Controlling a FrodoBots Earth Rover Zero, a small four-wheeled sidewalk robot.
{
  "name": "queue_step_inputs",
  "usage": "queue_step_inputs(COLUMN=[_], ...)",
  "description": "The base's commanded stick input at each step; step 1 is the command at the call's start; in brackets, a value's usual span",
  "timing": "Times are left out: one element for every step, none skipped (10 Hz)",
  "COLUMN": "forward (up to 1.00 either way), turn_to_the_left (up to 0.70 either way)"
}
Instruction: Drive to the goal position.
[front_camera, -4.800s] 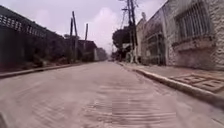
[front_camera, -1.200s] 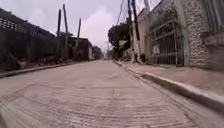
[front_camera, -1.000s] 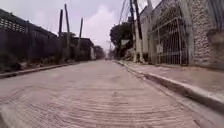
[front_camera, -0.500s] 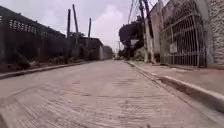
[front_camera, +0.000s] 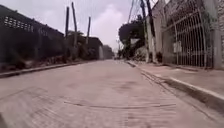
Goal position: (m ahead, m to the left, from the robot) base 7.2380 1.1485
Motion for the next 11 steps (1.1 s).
queue_step_inputs(forward=[0.7,0.7,0.7,0.7,0.7,0.7,0.7,0.7,0.7,0.7,0.7], turn_to_the_left=[0.0,0.0,0.0,0.0,0.0,0.0,0.0,0.0,0.0,0.0,0.0])
